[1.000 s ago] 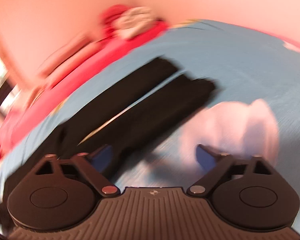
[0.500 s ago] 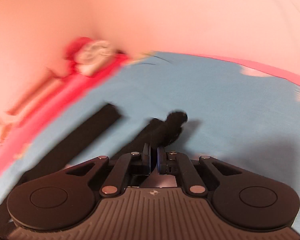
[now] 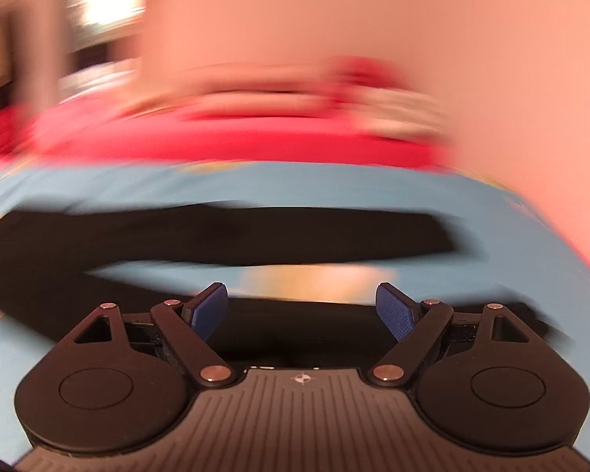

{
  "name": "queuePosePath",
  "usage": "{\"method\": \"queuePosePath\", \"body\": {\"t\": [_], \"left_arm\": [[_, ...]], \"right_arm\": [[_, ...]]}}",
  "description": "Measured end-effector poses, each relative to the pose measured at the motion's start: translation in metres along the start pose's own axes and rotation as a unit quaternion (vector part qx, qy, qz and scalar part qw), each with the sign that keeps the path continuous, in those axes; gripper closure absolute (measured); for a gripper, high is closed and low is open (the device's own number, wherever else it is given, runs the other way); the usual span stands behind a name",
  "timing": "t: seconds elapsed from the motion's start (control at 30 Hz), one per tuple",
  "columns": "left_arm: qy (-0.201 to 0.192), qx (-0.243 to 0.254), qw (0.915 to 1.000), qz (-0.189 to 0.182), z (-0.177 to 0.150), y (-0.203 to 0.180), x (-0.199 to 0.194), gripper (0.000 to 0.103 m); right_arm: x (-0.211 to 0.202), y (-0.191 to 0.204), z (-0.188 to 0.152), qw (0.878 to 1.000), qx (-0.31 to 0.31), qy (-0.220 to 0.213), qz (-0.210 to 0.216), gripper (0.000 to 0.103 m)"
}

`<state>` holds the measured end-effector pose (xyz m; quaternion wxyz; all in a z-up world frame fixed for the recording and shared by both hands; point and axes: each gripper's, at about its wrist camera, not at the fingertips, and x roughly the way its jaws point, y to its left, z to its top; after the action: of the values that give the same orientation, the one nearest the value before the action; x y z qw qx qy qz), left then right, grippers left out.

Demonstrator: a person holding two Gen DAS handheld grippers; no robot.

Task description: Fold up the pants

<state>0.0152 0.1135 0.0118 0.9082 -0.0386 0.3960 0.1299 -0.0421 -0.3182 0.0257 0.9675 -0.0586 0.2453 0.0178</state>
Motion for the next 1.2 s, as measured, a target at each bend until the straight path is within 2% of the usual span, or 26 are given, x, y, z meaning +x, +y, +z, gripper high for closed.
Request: {"method": "queuePosePath", "body": {"t": [0.03,0.1,0.17,0.2,0.3,0.37,0.43,0.5,0.53,0.6,0.63,0.67,0.7,0.77,0.83,0.9,0.93,0.97,1.0,1.07,1.13,1.2], "left_arm": [[-0.003,-0.009,0.9999,0.010,-0.002,0.009,-0.003,0.000],[-0.003,-0.020,0.9997,0.016,-0.007,0.025,-0.006,0.000],[-0.007,-0.033,0.9992,0.023,-0.015,0.042,-0.013,0.000],[-0.010,-0.038,0.9989,0.027,-0.019,0.050,-0.017,0.000],[-0.022,-0.060,0.9974,0.033,-0.031,0.073,-0.032,0.000],[-0.026,-0.080,0.9959,0.033,-0.037,0.091,-0.040,0.000],[-0.029,-0.098,0.9942,0.036,-0.042,0.106,-0.046,0.000],[-0.031,-0.108,0.9930,0.037,-0.046,0.116,-0.050,0.000],[-0.031,-0.113,0.9924,0.037,-0.049,0.121,-0.051,0.000],[-0.030,-0.119,0.9918,0.037,-0.051,0.125,-0.052,0.000],[-0.030,-0.120,0.9916,0.038,-0.053,0.127,-0.053,0.000],[-0.029,-0.121,0.9915,0.037,-0.053,0.128,-0.053,0.000],[-0.030,-0.121,0.9916,0.036,-0.054,0.130,-0.055,0.000],[-0.039,-0.122,0.9912,0.034,-0.055,0.132,-0.059,0.000],[-0.042,-0.126,0.9907,0.033,-0.050,0.132,-0.058,0.000],[-0.047,-0.126,0.9905,0.027,-0.046,0.129,-0.058,0.000],[-0.047,-0.124,0.9909,0.026,-0.044,0.126,-0.058,0.000],[-0.048,-0.117,0.9917,0.024,-0.041,0.121,-0.059,0.000],[-0.049,-0.109,0.9925,0.024,-0.039,0.117,-0.060,0.000],[-0.054,-0.094,0.9939,0.021,-0.034,0.106,-0.062,0.000],[-0.059,-0.082,0.9949,0.011,-0.029,0.096,-0.063,0.000],[-0.060,-0.067,0.9959,-0.004,-0.023,0.083,-0.063,0.000]], "right_arm": [[0.003,0.033,0.005,0.998,-0.044,-0.003,0.038,0.018],[0.008,0.105,0.012,0.985,-0.131,-0.001,0.111,0.018],[0.012,0.173,0.014,0.963,-0.202,0.004,0.180,0.018],[0.015,0.204,0.012,0.952,-0.231,0.005,0.201,0.018],[0.029,0.285,0.013,0.921,-0.310,0.003,0.236,0.020],[0.052,0.320,0.017,0.908,-0.335,0.008,0.252,0.023],[0.076,0.354,0.020,0.903,-0.356,0.011,0.242,0.026],[0.093,0.374,0.029,0.906,-0.355,-0.003,0.231,0.027],[0.098,0.389,0.028,0.906,-0.358,-0.005,0.226,0.031],[0.125,0.403,0.038,0.915,-0.346,0.000,0.206,0.054],[0.144,0.407,0.044,0.925,-0.323,0.030,0.198,0.089],[0.145,0.411,0.044,0.931,-0.301,0.048,0.199,0.088],[0.131,0.414,0.044,0.927,-0.305,0.040,0.215,0.088],[0.086,0.421,0.032,0.902,-0.336,0.000,0.273,0.088],[0.070,0.428,0.016,0.887,-0.358,-0.001,0.291,0.088],[0.071,0.426,0.007,0.892,-0.349,-0.011,0.288,0.087],[0.069,0.423,0.008,0.894,-0.343,-0.011,0.289,0.081],[0.068,0.420,0.011,0.897,-0.334,-0.004,0.290,0.068],[0.068,0.414,0.016,0.899,-0.324,0.006,0.294,0.062],[0.065,0.395,0.029,0.901,-0.288,0.036,0.323,0.034],[0.054,0.366,0.035,0.906,-0.267,0.051,0.326,0.026],[0.042,0.333,0.036,0.912,-0.259,0.065,0.311,0.026]]}}
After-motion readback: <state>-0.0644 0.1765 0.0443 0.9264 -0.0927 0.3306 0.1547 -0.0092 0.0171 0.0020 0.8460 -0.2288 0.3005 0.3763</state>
